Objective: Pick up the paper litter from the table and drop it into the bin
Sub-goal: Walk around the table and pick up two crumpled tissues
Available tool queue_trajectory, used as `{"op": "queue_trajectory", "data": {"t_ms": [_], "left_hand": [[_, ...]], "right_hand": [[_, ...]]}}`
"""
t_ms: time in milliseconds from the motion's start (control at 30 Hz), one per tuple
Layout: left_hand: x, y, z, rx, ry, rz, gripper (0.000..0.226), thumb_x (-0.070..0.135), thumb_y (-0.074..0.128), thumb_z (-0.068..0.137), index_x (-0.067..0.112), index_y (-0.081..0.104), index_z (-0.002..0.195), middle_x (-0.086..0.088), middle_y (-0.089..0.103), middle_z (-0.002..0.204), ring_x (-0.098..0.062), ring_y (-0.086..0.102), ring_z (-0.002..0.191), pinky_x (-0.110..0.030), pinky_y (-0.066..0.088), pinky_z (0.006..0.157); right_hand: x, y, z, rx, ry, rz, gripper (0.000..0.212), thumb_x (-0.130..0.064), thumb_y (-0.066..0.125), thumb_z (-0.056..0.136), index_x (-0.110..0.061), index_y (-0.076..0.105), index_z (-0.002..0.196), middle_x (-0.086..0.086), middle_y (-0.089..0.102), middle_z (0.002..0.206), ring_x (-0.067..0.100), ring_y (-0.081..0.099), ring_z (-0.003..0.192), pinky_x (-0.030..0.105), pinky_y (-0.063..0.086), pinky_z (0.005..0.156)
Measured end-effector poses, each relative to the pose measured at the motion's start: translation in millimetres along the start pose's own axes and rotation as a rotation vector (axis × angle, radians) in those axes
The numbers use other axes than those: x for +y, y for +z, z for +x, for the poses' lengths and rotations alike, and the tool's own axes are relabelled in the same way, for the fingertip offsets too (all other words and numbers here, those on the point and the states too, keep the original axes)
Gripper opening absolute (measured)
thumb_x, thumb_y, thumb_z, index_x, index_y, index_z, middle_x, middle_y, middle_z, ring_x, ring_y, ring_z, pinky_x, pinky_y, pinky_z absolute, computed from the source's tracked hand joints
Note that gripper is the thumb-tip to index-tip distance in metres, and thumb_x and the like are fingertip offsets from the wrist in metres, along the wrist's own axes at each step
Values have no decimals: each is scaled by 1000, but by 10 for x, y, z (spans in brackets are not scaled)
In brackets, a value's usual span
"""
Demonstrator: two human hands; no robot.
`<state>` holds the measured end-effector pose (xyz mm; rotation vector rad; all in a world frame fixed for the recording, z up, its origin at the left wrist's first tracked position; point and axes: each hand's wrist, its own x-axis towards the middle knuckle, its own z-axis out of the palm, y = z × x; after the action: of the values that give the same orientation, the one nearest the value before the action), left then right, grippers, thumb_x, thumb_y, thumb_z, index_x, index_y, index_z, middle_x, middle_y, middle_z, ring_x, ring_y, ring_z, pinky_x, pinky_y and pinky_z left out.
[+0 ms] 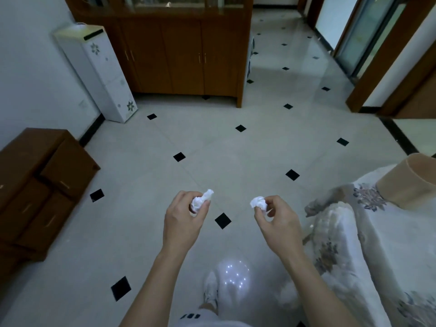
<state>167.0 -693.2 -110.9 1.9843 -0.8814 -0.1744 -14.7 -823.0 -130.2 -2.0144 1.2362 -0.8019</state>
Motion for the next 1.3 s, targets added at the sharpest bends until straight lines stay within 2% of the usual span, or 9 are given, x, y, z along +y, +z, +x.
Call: {"op": "queue_trajectory", "data": {"t_ms": [133,267,400,533,733,1000,1200,1267,1300], "left_hand": [[-16,82,873,-73,43,-14,7,32,70,87,27,65,87,10,58,83,-6,57,77,-23,45,64],[33,273,1604,-142,97,-27,13,38,68,87,27,63,84,10,58,83,-8,57,78,-18,44,65],[104,610,2091,-213,139,-62,10,33,69,88,27,63,85,9,58,84,-9,57,78,-24,47,67],[210,1017,2443,-289,184,-85,9,34,69,88,28,63,85,10,58,83,-10,57,77,-24,47,67],[516,1753,3006,-366,276,-115,14,34,70,88,27,62,80,9,57,80,-11,56,73,-25,47,64],[1273,2950,3905,-477,383,-136,19,42,67,86,30,58,74,9,57,76,-13,57,73,-16,41,61],[1857,3887,4475,-536,442,-114,16,35,71,87,32,59,76,12,57,78,-9,57,77,-10,39,62],[1998,4160,4551,-582,457,-129,16,34,71,87,33,59,77,12,57,79,-10,57,77,-10,39,62],[2070,4286,4570,-608,467,-139,15,35,71,88,33,59,78,12,57,79,-11,57,77,-11,40,62]], "right_hand": [[-204,208,721,72,31,-28,7,-30,63,88,-29,58,83,-16,64,83,0,58,80,25,46,66],[-304,291,1224,156,76,-31,9,-32,63,89,-31,57,82,-22,63,82,0,58,80,19,43,63],[-206,274,1542,205,144,-53,8,-31,64,88,-29,57,84,-18,64,82,2,59,78,26,47,65],[-3,188,1860,248,190,-96,9,-30,65,86,-30,57,84,-18,64,82,-3,56,80,18,41,63],[387,71,2454,320,240,-100,10,-27,64,85,-33,57,81,-24,65,86,-2,57,81,14,40,63],[1062,-396,3730,462,315,-17,13,-26,65,85,-34,56,80,-30,64,90,3,59,82,28,50,66],[1469,-930,4523,519,349,-31,9,-24,66,85,-29,59,83,-20,65,86,3,58,81,35,52,70],[1576,-1097,4676,555,377,-48,10,-23,67,86,-29,59,85,-20,65,85,3,58,81,33,52,70],[1612,-1177,4722,581,379,-66,12,-22,67,85,-30,58,84,-23,65,86,1,58,82,24,50,69]]}}
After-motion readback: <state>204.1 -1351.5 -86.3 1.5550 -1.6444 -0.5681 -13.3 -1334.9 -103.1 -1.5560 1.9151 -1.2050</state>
